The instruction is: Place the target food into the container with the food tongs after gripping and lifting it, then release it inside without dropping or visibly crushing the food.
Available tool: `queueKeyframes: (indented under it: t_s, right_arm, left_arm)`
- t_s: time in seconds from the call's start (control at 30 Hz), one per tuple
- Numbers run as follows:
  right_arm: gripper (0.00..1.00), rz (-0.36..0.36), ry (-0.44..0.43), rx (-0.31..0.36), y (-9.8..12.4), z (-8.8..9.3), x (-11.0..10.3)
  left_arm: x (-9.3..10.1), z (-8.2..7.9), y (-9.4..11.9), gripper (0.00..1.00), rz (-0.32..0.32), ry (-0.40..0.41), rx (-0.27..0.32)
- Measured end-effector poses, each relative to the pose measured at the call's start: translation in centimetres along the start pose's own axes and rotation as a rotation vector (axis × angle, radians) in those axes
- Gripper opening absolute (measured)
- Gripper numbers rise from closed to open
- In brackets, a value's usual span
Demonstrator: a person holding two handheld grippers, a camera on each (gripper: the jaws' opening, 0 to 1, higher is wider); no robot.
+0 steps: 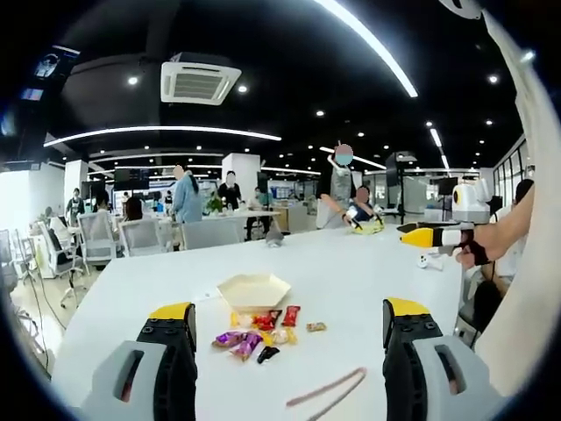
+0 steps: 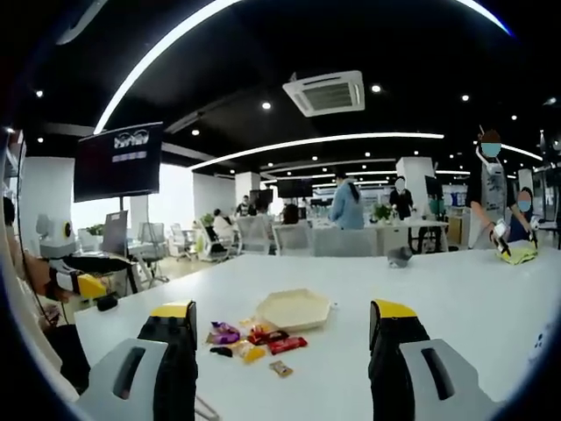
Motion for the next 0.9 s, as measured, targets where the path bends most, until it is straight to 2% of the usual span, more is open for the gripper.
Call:
queueKeyframes:
  t_s: [0.1, 0.23, 0.3, 0.4, 0.5, 0.67, 0.83, 0.9]
  right_arm:
    - [0.81, -0.003, -0.002, -0.004, 0.0, 0.0, -0.1]
    - [0.81, -0.012, -0.005, -0.015, -0.1, 0.0, -0.3]
    - [0.81, -0.014, -0.024, -0.007, -0.2, -0.3, -0.4]
    - [0.81, -0.024, -0.015, 0.003, -0.4, -0.8, -0.6]
    - [0.81, -0.038, -0.005, 0.003, -0.7, -0.9, -0.9]
    - [0.80, -0.050, 0.020, 0.005, -0.9, -1.3, -1.0]
    - [0.78, -0.053, 0.022, -0.002, -0.9, -1.3, -1.1]
    - [0.74, -0.054, 0.019, -0.015, -0.9, -1.1, -1.2]
  left_arm:
    - [0.1, 0.4, 0.1, 0.87, 0.009, -0.010, -0.021]
    - [0.5, 1.2, 0.2, 0.84, 0.055, -0.014, -0.062]
    - [0.7, 1.7, 0.1, 0.84, 0.063, -0.040, -0.079]
    - [1.0, 2.4, 0.0, 0.83, 0.088, -0.063, -0.108]
    - [1.7, 3.4, -0.1, 0.83, 0.146, -0.083, -0.132]
    - [2.3, 4.8, -0.4, 0.80, 0.180, -0.115, -0.189]
    - [2.2, 6.2, -0.7, 0.78, 0.198, -0.105, -0.228]
    - [2.1, 7.0, -0.9, 0.77, 0.210, -0.098, -0.251]
Point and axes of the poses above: the point that each gripper's makers call its tool centre point, and the gripper's own axes: y roughly backward along the fingers, x roughly to its right, z roughly out of its underside, the point moved 7 cm from there along y, roughly backward along the fingers, and after that the axes turned 9 degrees about -x, right-handed, at the moved point
